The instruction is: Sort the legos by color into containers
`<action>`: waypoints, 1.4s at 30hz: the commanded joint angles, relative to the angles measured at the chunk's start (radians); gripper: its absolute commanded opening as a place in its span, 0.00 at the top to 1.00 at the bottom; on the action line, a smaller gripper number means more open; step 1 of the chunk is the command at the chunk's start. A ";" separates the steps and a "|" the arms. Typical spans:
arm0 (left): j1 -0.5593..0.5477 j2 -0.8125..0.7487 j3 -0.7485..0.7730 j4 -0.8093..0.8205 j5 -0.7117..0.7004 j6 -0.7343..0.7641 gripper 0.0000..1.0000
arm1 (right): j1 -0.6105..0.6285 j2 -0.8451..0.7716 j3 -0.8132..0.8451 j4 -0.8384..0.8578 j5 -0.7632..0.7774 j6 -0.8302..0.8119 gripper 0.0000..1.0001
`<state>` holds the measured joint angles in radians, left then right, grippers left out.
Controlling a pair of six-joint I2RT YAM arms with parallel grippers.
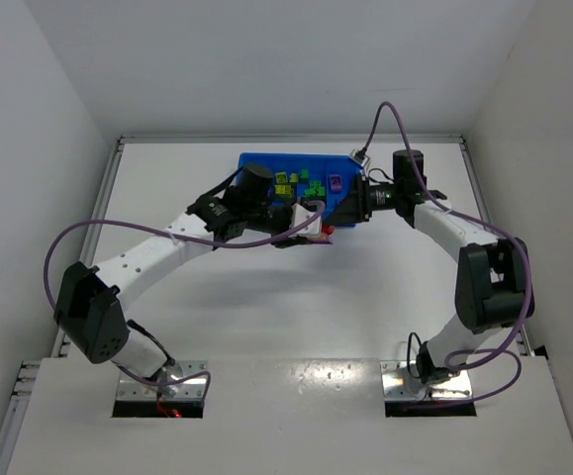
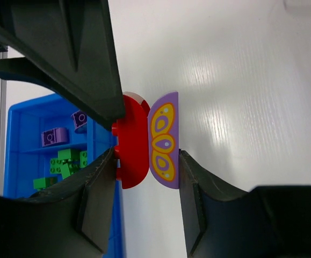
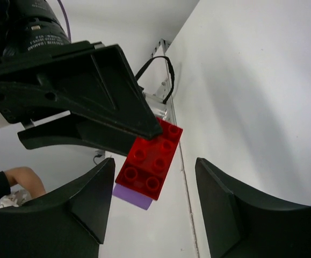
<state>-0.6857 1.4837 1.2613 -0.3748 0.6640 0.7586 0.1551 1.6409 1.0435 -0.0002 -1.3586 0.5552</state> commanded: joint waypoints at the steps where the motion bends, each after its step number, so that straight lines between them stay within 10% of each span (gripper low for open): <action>1: -0.014 -0.003 0.053 0.039 0.032 -0.004 0.72 | 0.018 0.011 0.055 0.038 -0.005 0.005 0.40; 42: -0.075 -0.013 0.015 0.128 -0.303 0.039 0.74 | 0.029 0.002 -0.037 0.009 -0.008 -0.005 0.52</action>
<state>-0.7692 1.5074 1.2697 -0.3580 0.4423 0.7803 0.1848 1.6566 1.0302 0.0437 -1.3205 0.5610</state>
